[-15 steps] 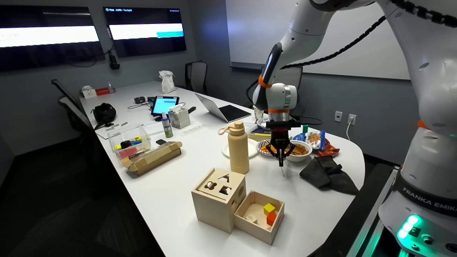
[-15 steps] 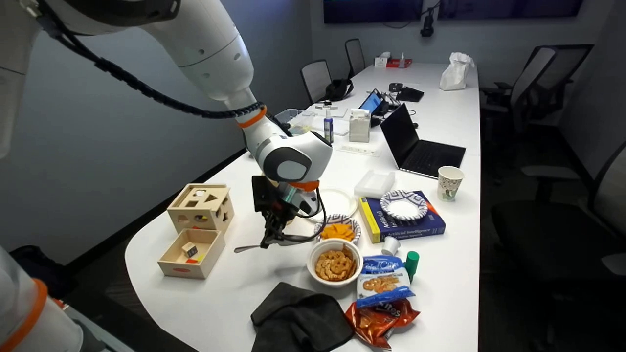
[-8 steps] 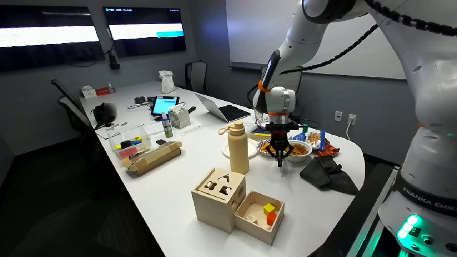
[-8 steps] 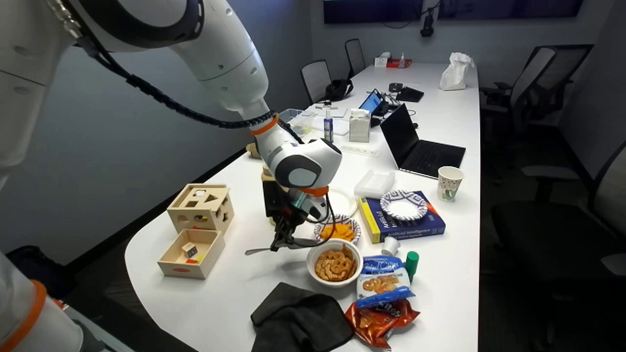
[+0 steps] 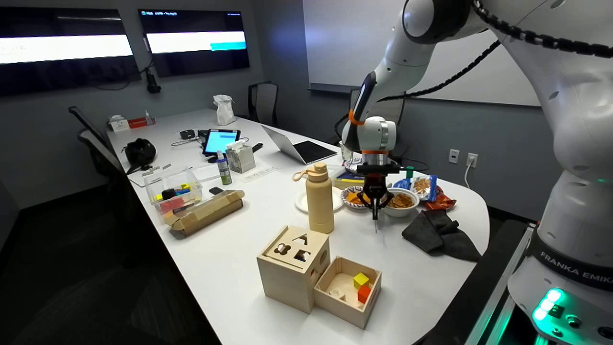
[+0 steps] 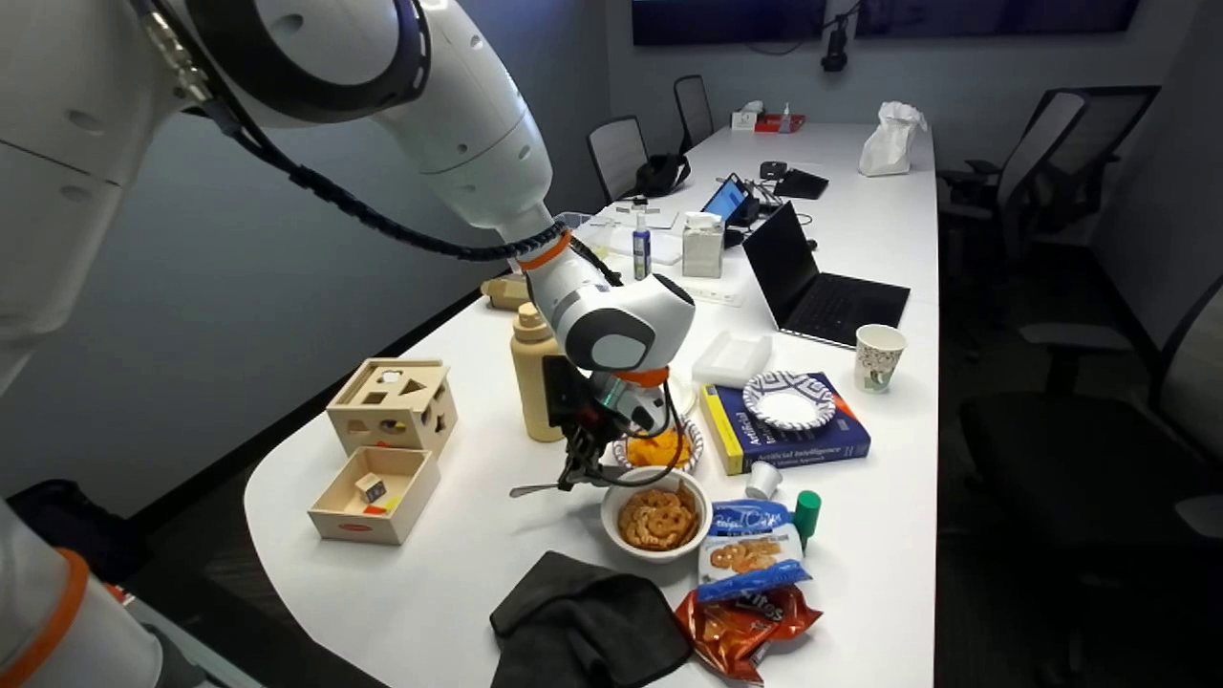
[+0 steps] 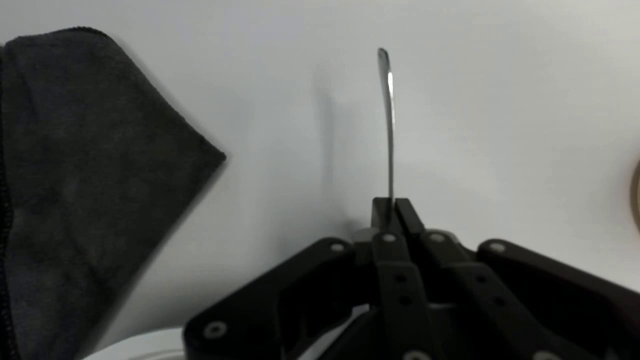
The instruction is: Use the silver spoon to stir the contents in the white and black bowl and then the white bowl.
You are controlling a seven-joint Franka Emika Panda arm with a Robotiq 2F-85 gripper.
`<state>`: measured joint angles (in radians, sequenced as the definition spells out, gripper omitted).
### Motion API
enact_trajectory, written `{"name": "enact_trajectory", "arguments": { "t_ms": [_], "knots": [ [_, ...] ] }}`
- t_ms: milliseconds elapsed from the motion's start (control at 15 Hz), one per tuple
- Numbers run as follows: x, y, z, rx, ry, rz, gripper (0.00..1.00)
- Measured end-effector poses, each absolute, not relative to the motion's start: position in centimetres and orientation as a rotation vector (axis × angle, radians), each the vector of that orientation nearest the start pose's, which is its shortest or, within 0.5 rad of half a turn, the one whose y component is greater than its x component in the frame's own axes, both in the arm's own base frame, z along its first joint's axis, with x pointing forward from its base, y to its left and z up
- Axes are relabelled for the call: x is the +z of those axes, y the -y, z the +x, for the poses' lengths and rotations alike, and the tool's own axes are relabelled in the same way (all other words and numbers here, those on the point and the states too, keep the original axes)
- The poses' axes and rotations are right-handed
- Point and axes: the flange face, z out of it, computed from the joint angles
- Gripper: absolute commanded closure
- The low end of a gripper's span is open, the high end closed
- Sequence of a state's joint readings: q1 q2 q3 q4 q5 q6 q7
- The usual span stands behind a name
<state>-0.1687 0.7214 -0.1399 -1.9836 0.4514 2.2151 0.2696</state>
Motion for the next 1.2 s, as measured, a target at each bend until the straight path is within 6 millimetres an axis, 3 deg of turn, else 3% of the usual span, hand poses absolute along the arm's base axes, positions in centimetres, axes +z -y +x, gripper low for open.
{"name": "enact_trajectory", "arguments": {
  "t_ms": [800, 867, 1200],
  "knots": [
    [6.4, 17.7, 53.9, 0.634, -1.377, -2.606, 0.99],
    [6.4, 17.9, 54.0, 0.635, -1.39, -2.608, 0.75],
    [5.6, 18.3, 54.2, 0.645, -1.443, -2.612, 0.4]
  ]
}}
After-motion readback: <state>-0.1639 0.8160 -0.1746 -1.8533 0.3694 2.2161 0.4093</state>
